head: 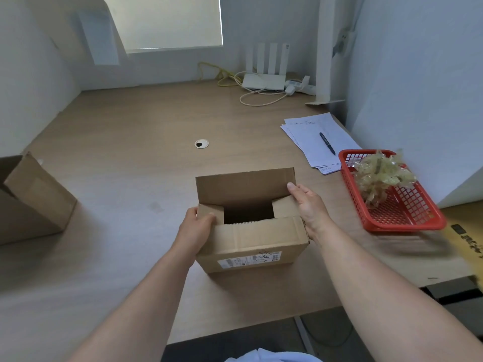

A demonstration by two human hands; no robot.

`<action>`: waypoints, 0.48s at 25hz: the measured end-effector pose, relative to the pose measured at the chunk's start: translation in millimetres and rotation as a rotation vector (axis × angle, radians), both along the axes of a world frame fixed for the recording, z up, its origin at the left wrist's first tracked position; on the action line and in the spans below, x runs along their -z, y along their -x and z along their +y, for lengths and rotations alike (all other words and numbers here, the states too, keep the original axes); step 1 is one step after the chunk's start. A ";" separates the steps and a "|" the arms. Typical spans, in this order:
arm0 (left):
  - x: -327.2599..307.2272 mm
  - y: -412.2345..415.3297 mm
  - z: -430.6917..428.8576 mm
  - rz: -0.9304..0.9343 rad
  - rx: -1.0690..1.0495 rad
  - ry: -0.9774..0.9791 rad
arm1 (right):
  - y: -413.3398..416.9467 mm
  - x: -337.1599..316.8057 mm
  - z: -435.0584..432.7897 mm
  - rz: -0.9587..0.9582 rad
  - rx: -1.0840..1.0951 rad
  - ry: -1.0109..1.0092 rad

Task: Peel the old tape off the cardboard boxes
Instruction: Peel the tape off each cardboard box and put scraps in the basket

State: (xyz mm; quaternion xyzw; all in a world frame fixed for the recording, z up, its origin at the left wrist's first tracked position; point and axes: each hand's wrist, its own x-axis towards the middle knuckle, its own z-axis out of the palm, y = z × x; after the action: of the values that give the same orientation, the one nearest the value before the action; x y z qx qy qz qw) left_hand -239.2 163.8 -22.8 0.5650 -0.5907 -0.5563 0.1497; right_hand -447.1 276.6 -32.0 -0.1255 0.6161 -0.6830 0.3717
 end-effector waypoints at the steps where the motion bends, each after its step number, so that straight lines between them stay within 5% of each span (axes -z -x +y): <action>1: 0.4 -1.3 1.5 0.002 0.008 -0.010 | 0.1 -0.1 -2.4 -0.007 0.009 0.002; 6: -7.7 -13.9 0.7 0.129 0.057 -0.051 | 4.1 1.2 -16.9 0.045 0.019 -0.045; 9: -13.5 -33.1 -9.0 0.344 0.332 -0.169 | 7.5 1.6 -22.6 0.088 0.017 -0.104; 12: -15.7 -43.9 -6.3 0.126 0.577 -0.151 | 9.6 7.2 -27.9 0.072 0.038 -0.098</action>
State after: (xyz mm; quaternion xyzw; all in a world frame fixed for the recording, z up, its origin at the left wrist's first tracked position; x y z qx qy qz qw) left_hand -195.3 157.5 -7.1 0.3479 -0.6732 -0.6521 -0.0208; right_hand -456.7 248.6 -39.1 -0.1200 0.6641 -0.6539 0.3421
